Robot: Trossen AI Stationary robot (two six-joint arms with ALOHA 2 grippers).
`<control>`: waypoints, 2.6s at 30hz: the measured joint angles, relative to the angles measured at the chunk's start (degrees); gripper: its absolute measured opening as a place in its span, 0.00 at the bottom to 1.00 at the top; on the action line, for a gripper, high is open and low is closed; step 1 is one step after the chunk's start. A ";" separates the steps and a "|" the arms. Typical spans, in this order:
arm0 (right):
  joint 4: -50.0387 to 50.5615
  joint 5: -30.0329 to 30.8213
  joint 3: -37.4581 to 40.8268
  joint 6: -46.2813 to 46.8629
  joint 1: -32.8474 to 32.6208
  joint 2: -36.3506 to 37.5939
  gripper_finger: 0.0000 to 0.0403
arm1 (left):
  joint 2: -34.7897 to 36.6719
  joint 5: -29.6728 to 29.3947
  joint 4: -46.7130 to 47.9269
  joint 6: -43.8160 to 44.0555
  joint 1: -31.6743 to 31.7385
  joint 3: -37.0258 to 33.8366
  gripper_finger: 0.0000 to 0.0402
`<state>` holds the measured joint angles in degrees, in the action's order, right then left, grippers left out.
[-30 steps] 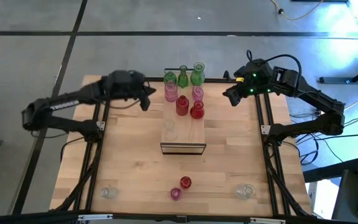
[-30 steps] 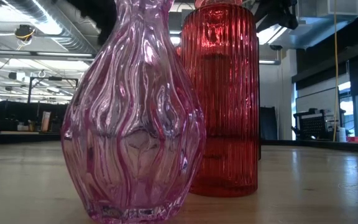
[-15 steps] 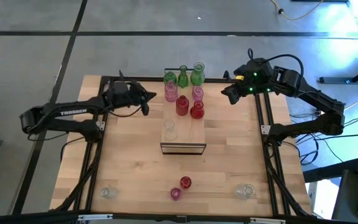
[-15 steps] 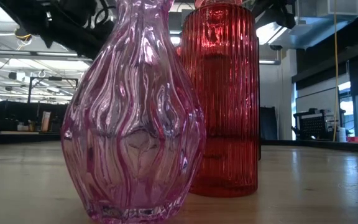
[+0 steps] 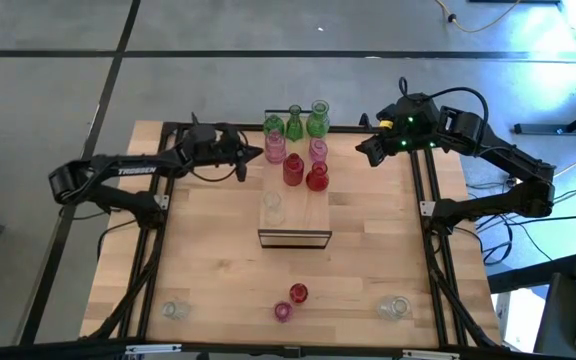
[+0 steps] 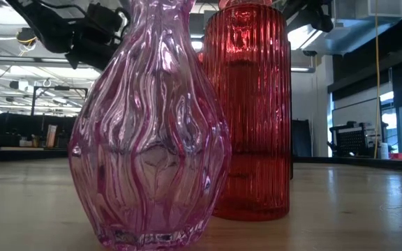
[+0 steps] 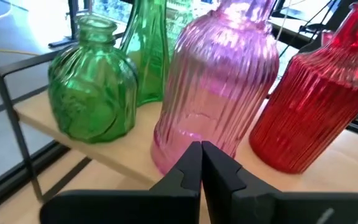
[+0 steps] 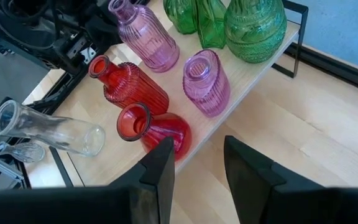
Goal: Sort vases onto shelf
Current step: Put the top pink vase on the shelf aligned with the other pink vase
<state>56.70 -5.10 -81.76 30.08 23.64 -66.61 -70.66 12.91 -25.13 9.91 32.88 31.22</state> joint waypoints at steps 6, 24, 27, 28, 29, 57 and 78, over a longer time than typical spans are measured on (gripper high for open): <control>0.03 0.21 0.00 0.10 -0.04 0.00 0.30 | -3.09 2.70 -1.31 -1.09 0.00 2.51 0.00; 0.21 0.57 0.00 -0.10 0.00 0.00 0.30 | -9.83 5.30 -1.20 -1.44 -0.06 9.46 0.00; 0.41 0.58 0.00 -0.14 0.00 0.00 0.30 | -10.88 5.70 -1.02 -1.42 -0.20 9.98 0.00; 0.44 0.57 0.00 -0.19 0.00 0.00 0.30 | -10.97 5.73 -1.02 -1.42 -0.30 10.03 0.00; 0.47 0.59 0.00 -0.29 0.00 0.00 0.30 | -11.07 5.79 -1.06 -1.44 -0.34 10.15 0.00; 0.41 0.57 0.00 -0.34 0.00 0.00 0.30 | -11.22 2.75 -1.69 -0.92 -0.44 10.34 0.00; 0.40 0.57 0.00 -0.15 -0.02 0.00 0.30 | -13.72 4.01 -2.75 -0.93 -2.45 11.28 0.00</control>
<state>57.10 -4.54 -81.76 29.93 23.62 -66.61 -84.39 16.92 -27.88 8.97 30.43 42.50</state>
